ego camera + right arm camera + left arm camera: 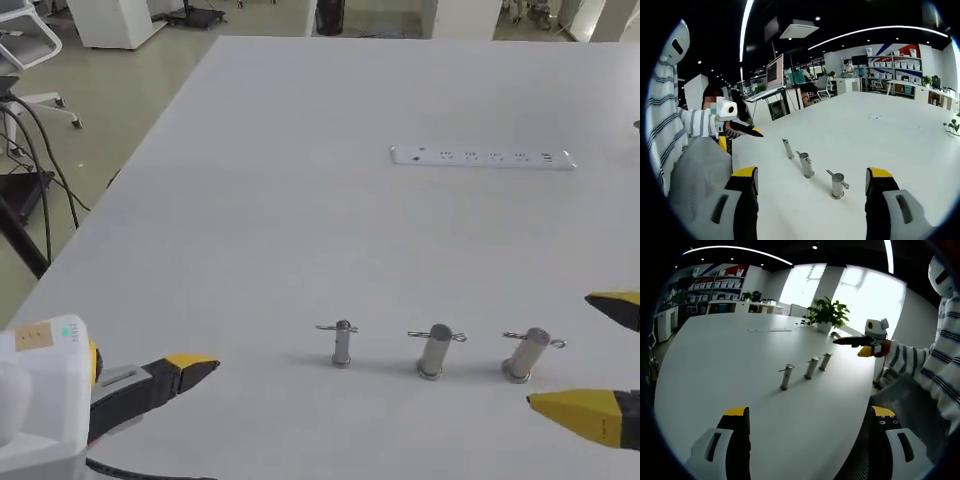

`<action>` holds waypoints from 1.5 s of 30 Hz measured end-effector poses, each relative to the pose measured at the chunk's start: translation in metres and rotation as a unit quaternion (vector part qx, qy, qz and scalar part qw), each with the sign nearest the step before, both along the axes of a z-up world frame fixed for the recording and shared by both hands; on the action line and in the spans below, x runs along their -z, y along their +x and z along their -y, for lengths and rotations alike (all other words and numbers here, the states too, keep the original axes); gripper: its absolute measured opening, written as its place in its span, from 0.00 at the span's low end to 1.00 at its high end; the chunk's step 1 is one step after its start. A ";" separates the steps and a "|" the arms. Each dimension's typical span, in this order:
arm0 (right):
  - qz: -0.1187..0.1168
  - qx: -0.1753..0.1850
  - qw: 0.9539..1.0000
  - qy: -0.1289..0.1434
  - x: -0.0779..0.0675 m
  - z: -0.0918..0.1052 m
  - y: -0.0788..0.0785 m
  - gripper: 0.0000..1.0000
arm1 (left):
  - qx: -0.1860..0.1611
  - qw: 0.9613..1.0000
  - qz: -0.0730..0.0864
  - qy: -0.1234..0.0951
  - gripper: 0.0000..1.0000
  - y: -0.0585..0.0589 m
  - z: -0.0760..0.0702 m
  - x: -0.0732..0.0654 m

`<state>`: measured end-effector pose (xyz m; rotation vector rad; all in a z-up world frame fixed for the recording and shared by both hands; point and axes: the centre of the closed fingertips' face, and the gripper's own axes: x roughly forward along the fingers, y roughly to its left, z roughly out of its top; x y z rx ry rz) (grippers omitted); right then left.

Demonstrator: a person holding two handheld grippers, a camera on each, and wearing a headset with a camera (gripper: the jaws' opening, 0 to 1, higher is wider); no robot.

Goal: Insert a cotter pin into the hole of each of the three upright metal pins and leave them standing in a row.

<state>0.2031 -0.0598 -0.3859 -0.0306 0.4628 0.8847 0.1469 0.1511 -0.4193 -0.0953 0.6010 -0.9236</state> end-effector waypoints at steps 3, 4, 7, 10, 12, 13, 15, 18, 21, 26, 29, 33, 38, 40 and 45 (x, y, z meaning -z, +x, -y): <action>-0.010 0.022 1.000 -0.002 0.004 0.003 -0.007 0.89 | -0.010 1.000 -0.005 -0.004 0.98 0.002 -0.001 0.000; -0.011 0.028 1.000 -0.002 0.004 0.003 -0.009 0.90 | -0.015 1.000 -0.001 -0.015 0.98 0.003 0.000 -0.004; -0.020 0.042 0.999 0.000 0.006 0.004 -0.018 0.91 | -0.029 0.999 -0.006 -0.017 0.99 0.006 -0.003 -0.003; -0.037 0.062 0.997 0.006 0.010 0.006 -0.027 0.92 | -0.035 0.999 -0.001 -0.008 0.99 0.008 -0.007 -0.002; -0.039 0.074 0.997 0.005 0.010 0.008 -0.030 0.92 | -0.041 0.999 -0.001 -0.007 0.99 0.009 -0.007 0.000; -0.040 0.079 0.996 0.007 0.010 0.010 -0.033 0.92 | -0.043 0.999 -0.002 -0.005 0.99 0.010 -0.007 0.001; -0.041 0.090 0.995 0.008 0.010 0.012 -0.035 0.93 | -0.051 0.999 -0.003 0.000 0.99 0.011 -0.007 0.005; -0.044 0.104 0.994 0.005 0.012 0.017 -0.038 0.93 | -0.054 0.999 -0.005 0.000 0.99 0.009 -0.004 0.007; -0.051 0.111 0.992 0.000 0.015 0.022 -0.041 0.93 | -0.051 0.999 -0.007 -0.001 0.99 0.007 0.002 0.007; -0.059 0.115 0.991 -0.023 0.022 0.027 -0.045 0.93 | -0.059 0.998 0.012 0.022 0.98 0.010 0.001 0.006; -0.059 0.103 0.992 -0.041 0.025 0.024 -0.047 0.93 | -0.071 0.997 0.017 0.028 0.97 0.013 -0.002 0.004; -0.057 0.095 0.992 -0.062 0.023 0.030 -0.042 0.93 | -0.097 0.994 0.018 0.042 0.95 0.016 -0.012 0.003; -0.046 0.097 0.992 -0.064 0.015 0.035 -0.038 0.93 | -0.118 0.992 0.022 0.037 0.84 0.017 -0.017 -0.002; -0.044 0.098 0.992 -0.065 0.014 0.035 -0.037 0.93 | -0.123 0.992 0.018 0.031 0.85 0.017 -0.017 -0.003; -0.047 0.088 0.993 -0.070 0.019 0.029 -0.039 0.92 | -0.109 0.993 0.010 0.041 0.89 0.011 -0.011 -0.001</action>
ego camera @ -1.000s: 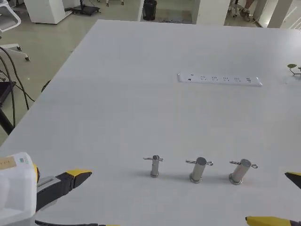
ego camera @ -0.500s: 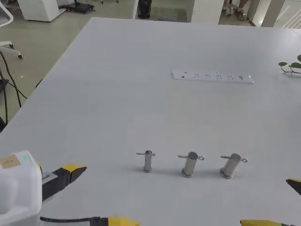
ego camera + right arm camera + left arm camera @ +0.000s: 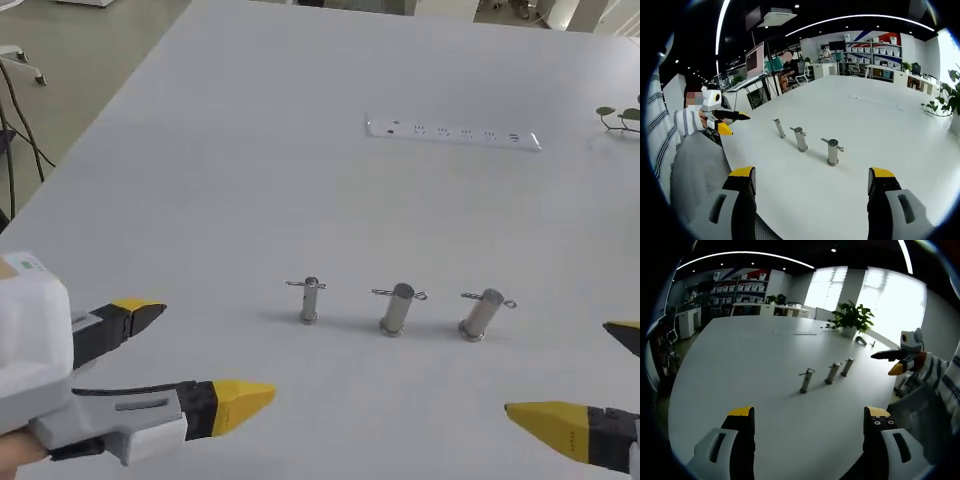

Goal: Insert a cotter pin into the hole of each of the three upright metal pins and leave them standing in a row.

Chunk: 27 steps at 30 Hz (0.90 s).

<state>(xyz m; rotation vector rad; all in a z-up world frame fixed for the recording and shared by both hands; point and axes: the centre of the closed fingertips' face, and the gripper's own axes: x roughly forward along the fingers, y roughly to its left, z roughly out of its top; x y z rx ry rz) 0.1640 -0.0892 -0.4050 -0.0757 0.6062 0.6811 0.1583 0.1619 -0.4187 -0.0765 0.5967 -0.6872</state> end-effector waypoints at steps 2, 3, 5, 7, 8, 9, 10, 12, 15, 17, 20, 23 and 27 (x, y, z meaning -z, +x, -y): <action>-0.005 -0.002 1.000 0.000 0.003 -0.003 -0.002 0.92 | 0.006 1.000 -0.011 0.002 0.95 -0.003 0.003 0.005; -0.007 -0.004 1.000 0.000 0.004 -0.004 -0.003 0.92 | 0.010 1.000 -0.013 0.004 0.96 -0.005 0.004 0.006; -0.010 -0.008 1.000 -0.004 0.006 -0.006 -0.005 0.92 | 0.019 1.000 -0.022 0.009 0.99 -0.009 0.007 0.011; -0.014 -0.011 1.000 -0.008 0.007 -0.007 -0.007 0.92 | 0.027 0.999 -0.026 0.015 0.99 -0.012 0.009 0.015; -0.016 -0.012 1.000 -0.010 0.008 -0.007 -0.007 0.92 | 0.030 0.999 -0.028 0.016 0.99 -0.014 0.010 0.016; -0.017 -0.012 1.000 -0.011 0.009 -0.006 -0.008 0.92 | 0.031 0.999 -0.029 0.016 0.99 -0.015 0.010 0.017; -0.017 -0.012 1.000 -0.014 0.009 -0.006 -0.008 0.92 | 0.033 0.999 -0.029 0.015 0.99 -0.016 0.011 0.017; -0.017 -0.010 1.000 -0.015 0.009 -0.005 -0.009 0.92 | 0.034 0.999 -0.028 0.016 0.99 -0.017 0.012 0.016; -0.017 -0.005 1.000 -0.015 0.008 -0.003 -0.010 0.92 | 0.037 0.999 -0.027 0.019 0.99 -0.017 0.012 0.015; -0.018 -0.004 1.000 -0.017 0.009 -0.002 -0.010 0.91 | 0.035 0.999 -0.029 0.017 0.99 -0.016 0.011 0.014; -0.017 -0.003 1.000 -0.018 0.009 -0.003 -0.010 0.91 | 0.032 0.999 -0.034 0.013 0.99 -0.016 0.010 0.013; -0.017 -0.002 1.000 -0.017 0.009 -0.004 -0.009 0.91 | 0.030 0.999 -0.033 0.015 0.99 -0.015 0.008 0.012; -0.016 -0.006 1.000 -0.021 0.008 -0.006 -0.008 0.91 | 0.025 0.999 -0.032 0.015 0.99 -0.015 0.005 0.010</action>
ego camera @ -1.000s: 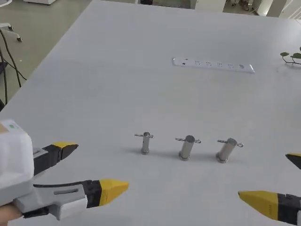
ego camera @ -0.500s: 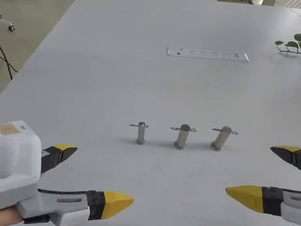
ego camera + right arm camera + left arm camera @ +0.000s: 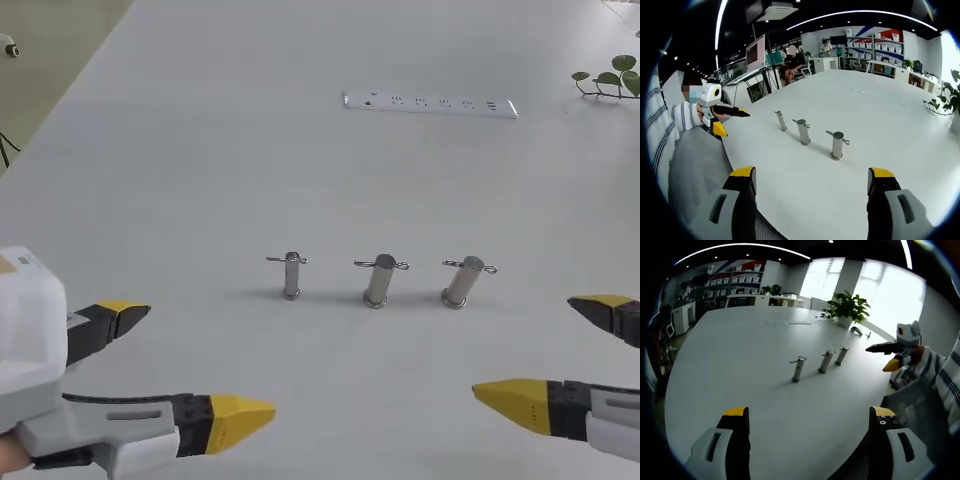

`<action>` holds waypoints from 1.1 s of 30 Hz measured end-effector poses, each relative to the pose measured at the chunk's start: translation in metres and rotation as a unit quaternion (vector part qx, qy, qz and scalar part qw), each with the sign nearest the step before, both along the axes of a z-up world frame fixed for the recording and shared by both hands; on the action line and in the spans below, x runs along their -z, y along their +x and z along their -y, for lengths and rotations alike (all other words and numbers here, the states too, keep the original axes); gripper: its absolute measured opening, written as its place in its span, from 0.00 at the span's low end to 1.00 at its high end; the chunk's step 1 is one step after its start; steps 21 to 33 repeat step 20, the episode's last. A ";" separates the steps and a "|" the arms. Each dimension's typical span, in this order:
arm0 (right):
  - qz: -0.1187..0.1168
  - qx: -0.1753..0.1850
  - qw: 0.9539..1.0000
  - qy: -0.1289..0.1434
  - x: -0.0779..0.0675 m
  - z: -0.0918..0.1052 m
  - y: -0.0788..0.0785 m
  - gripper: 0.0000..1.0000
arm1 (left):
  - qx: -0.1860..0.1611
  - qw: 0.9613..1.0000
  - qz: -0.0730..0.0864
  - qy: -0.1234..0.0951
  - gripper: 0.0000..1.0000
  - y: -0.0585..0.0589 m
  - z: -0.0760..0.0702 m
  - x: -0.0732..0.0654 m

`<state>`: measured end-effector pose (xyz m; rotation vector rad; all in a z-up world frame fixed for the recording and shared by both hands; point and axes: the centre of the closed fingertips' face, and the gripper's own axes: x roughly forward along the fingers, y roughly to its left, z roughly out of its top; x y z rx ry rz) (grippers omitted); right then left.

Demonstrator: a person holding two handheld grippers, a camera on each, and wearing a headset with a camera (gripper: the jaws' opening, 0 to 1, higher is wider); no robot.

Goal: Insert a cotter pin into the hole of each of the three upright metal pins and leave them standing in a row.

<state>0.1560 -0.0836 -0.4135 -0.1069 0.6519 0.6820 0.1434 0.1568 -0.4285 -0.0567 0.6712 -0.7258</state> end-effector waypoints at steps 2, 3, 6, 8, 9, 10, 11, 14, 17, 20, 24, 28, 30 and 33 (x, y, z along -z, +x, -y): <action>-0.001 -0.001 1.000 -0.002 0.000 0.000 0.001 0.91 | -0.003 1.000 0.000 0.002 0.99 0.000 -0.002 0.000; -0.001 -0.001 1.000 -0.004 0.000 0.000 0.001 0.91 | -0.004 1.000 -0.001 0.003 0.99 0.000 -0.003 0.000; -0.001 -0.002 1.000 -0.007 0.000 0.000 0.002 0.90 | -0.007 1.000 -0.002 0.006 0.99 0.000 -0.005 0.001; -0.001 -0.004 1.000 -0.010 0.001 0.000 0.002 0.90 | -0.008 1.000 -0.003 0.008 0.99 0.000 -0.005 0.003; -0.003 -0.005 1.000 -0.013 0.002 0.000 0.002 0.89 | -0.008 1.000 -0.004 0.009 0.99 -0.001 -0.005 0.004; -0.005 -0.008 1.000 -0.017 0.003 0.000 0.001 0.89 | -0.007 1.000 -0.006 0.010 0.99 -0.001 -0.005 0.006; -0.006 -0.010 1.000 -0.019 0.004 0.000 0.001 0.89 | -0.006 1.000 -0.007 0.011 0.99 -0.002 -0.004 0.007; -0.009 -0.014 1.000 -0.024 0.006 0.000 0.000 0.89 | -0.004 1.000 -0.008 0.011 0.99 -0.002 -0.003 0.008; -0.009 -0.015 1.000 -0.025 0.005 0.000 0.001 0.89 | -0.004 1.000 -0.007 0.012 0.99 -0.002 -0.004 0.007; -0.007 -0.016 0.999 -0.028 0.004 0.001 0.002 0.88 | -0.001 1.000 -0.006 0.015 0.97 -0.001 -0.005 0.006; -0.007 -0.016 0.999 -0.028 0.004 0.001 0.002 0.88 | -0.001 1.000 -0.006 0.015 0.97 -0.001 -0.005 0.006; -0.007 -0.016 0.999 -0.028 0.004 0.001 0.002 0.88 | -0.001 1.000 -0.006 0.015 0.97 -0.001 -0.005 0.006; -0.007 -0.016 0.999 -0.028 0.004 0.001 0.002 0.88 | -0.001 1.000 -0.006 0.015 0.97 -0.001 -0.005 0.006; -0.007 -0.016 0.999 -0.028 0.004 0.001 0.002 0.88 | -0.001 1.000 -0.006 0.015 0.97 -0.001 -0.005 0.006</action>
